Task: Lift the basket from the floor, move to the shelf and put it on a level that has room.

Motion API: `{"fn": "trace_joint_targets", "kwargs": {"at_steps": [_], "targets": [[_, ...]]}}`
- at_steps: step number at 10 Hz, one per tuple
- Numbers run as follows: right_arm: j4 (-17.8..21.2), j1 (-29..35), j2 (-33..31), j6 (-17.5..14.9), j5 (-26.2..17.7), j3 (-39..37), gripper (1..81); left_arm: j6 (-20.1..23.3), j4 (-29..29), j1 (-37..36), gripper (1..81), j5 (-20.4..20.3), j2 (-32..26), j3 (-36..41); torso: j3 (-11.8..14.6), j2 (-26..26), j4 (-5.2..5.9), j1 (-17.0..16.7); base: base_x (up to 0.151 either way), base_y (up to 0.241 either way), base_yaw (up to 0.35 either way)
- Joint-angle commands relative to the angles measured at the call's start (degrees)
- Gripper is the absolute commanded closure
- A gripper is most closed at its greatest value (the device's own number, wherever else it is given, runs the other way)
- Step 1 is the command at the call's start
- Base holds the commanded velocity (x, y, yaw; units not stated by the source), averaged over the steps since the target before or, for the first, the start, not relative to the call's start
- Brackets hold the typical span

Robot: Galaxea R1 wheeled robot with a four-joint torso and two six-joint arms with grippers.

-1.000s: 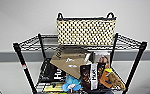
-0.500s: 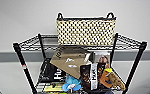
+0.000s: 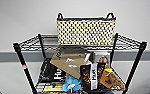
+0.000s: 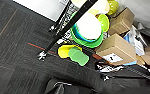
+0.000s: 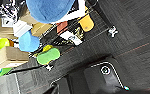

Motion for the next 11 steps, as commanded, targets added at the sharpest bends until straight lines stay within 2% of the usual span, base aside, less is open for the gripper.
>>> {"fn": "trace_joint_targets", "kwargs": {"at_steps": [1,3,4,11], "targets": [[-1.45,-0.68,3.65,-0.73,0.04,-3.93,1.0,0.36,2.8,2.24,1.0,-1.23,4.91,-5.48,0.0,0.0,0.0,0.0,0.0,0.0,0.0],[-2.86,-3.06,8.4,-0.73,0.14,-9.03,1.0,0.36,3.68,4.27,1.0,-2.19,8.17,-7.34,0.02,0.0,0.0,0.0,0.0,0.0,0.0],[-3.73,-3.85,10.51,-0.73,0.14,-11.06,1.0,0.36,4.37,5.5,1.0,-4.22,9.31,-7.42,0.02,0.0,0.0,0.0,0.0,0.0,0.0],[-9.44,-7.89,23.17,-0.73,0.05,-23.01,1.0,0.36,7.45,11.38,1.0,-4.4,21.96,-16.47,0.05,-0.02,0.0,-0.04,0.0,0.0,0.0]]}}
